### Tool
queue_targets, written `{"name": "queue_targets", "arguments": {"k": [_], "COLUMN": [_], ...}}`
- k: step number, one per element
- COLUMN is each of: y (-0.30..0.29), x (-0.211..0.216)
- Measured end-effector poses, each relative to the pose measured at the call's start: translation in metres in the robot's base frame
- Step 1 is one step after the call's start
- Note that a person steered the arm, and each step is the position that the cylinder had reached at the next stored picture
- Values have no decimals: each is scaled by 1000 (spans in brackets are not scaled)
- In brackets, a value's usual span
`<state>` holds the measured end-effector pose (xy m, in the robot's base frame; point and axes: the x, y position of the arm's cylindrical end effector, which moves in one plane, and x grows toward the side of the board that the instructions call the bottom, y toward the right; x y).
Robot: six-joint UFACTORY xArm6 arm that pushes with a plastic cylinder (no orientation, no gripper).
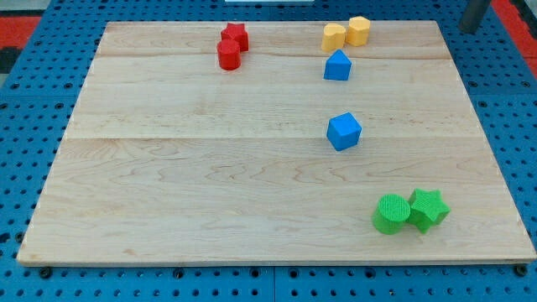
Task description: Push the yellow hexagon and the yellow heart to the top center
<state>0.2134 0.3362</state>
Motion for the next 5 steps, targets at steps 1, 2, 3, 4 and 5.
{"name": "queue_targets", "arguments": {"k": [1, 2, 3, 4, 5], "y": [9, -3, -45, -105, -153], "x": [2, 21, 10, -3, -8]}}
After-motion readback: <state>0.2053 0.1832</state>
